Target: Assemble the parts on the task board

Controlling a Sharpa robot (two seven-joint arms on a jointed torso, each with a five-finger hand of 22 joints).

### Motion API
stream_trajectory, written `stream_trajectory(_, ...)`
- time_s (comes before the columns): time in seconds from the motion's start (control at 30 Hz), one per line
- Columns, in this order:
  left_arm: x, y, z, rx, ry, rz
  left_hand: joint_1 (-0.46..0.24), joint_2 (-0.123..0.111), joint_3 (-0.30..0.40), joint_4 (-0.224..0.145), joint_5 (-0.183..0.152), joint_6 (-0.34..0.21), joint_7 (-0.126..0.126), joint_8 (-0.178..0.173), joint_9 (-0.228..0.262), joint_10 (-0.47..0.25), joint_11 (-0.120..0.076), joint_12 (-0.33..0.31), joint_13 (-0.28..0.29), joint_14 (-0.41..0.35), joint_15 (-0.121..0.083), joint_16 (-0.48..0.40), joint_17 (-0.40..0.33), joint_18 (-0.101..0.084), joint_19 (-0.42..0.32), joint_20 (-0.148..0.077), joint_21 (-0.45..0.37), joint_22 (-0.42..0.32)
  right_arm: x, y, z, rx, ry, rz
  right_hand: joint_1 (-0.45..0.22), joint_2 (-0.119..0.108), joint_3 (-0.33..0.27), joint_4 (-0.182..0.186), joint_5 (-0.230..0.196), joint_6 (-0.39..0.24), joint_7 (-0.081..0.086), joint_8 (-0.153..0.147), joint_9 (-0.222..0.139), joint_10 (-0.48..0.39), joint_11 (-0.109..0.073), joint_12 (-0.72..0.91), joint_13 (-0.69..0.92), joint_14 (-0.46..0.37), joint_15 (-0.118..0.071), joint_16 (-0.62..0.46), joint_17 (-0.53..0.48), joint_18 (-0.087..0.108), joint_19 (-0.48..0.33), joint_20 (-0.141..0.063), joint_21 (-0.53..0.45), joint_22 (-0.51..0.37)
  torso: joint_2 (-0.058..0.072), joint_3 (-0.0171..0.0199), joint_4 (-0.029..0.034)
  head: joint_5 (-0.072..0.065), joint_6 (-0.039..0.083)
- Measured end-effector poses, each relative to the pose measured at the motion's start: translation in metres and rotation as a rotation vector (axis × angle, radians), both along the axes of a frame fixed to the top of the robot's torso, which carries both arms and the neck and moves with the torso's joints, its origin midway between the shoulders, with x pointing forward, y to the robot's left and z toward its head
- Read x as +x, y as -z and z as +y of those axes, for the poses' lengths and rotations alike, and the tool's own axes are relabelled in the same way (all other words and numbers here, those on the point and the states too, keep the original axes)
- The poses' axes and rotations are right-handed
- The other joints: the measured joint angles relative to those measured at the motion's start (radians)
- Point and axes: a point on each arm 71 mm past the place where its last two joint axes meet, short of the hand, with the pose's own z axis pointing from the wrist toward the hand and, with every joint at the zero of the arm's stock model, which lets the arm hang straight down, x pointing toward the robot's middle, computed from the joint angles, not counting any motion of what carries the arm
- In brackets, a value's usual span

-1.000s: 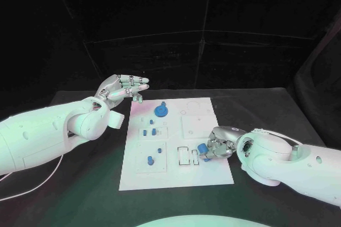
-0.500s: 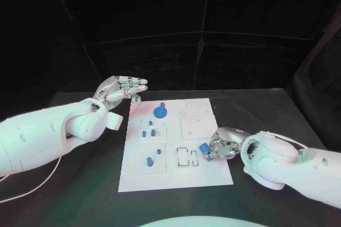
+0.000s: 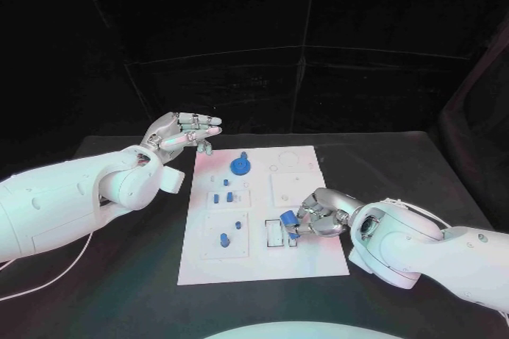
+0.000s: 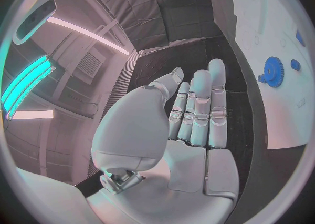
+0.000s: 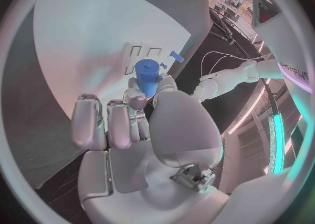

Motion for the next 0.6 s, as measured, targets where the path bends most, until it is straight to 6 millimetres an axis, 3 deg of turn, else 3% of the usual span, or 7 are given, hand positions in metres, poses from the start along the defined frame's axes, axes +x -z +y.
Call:
stream_trajectory(0.13,0.0,0.0,0.0,0.0,0.001,0.001,0.0,0.0,0.0,0.0,0.0,0.0,0.0,0.0,0.0,-0.001,-0.001,0.0,-0.001,0.0,0.0,0.0,0.0,0.0,0.0,0.0,0.0,0.0,0.001,0.002,0.008,0.012,-0.014,0.02,-0.002,0.002,-0.013,0.004,-0.01,0.005,0.005,0.006,0.0,0.002,-0.002,0.0,0.0,-0.002,-0.005,0.0,0.001,0.0,0.0,0.0,0.0,0.0,0.001,-0.0005,0.0001,0.003,-0.002)
stream_trajectory(0.3,0.0,0.0,0.0,0.0,0.002,0.001,0.0,0.0,0.0,0.0,0.0,0.0,0.0,0.0,0.0,-0.001,-0.001,0.0,-0.001,0.0,0.0,0.0,0.0,0.0,0.0,0.0,0.0,0.0,0.001,0.005,0.018,0.01,-0.039,0.046,-0.021,0.021,-0.023,0.006,-0.028,0.01,0.007,0.007,0.0,0.005,-0.005,-0.005,0.0,-0.002,-0.005,0.0,0.001,0.0,-0.004,-0.004,0.0,0.0,0.001,-0.0002,0.0001,0.007,-0.004)
stream_trajectory(0.53,0.0,0.0,-0.001,0.0,0.002,0.002,0.0,0.0,0.0,0.0,0.0,0.0,0.0,0.0,0.0,-0.001,-0.001,0.0,0.0,0.0,0.0,0.0,-0.001,0.0,0.0,0.0,0.0,0.0,0.003,0.008,0.022,-0.015,-0.047,0.064,-0.033,0.029,-0.035,0.005,-0.046,0.016,0.002,0.008,0.006,0.009,-0.008,-0.005,0.003,-0.002,-0.005,0.0,0.003,0.0,0.0,-0.007,0.0,0.0,0.001,0.0002,-0.0007,0.007,-0.004)
stream_trajectory(0.6,0.0,0.0,-0.001,0.0,0.003,0.002,0.0,0.0,0.0,0.0,0.0,0.0,0.0,0.0,0.0,-0.001,-0.001,0.0,0.0,0.0,0.0,0.0,-0.001,0.0,0.0,0.0,0.0,0.0,0.004,0.009,0.023,-0.025,-0.046,0.064,-0.046,0.029,-0.042,0.003,-0.057,0.025,0.0,0.008,0.035,0.01,-0.01,-0.005,0.004,0.001,-0.008,0.0,0.003,0.0,0.0,-0.007,0.0,0.0,0.001,0.0004,-0.0011,0.008,-0.004)
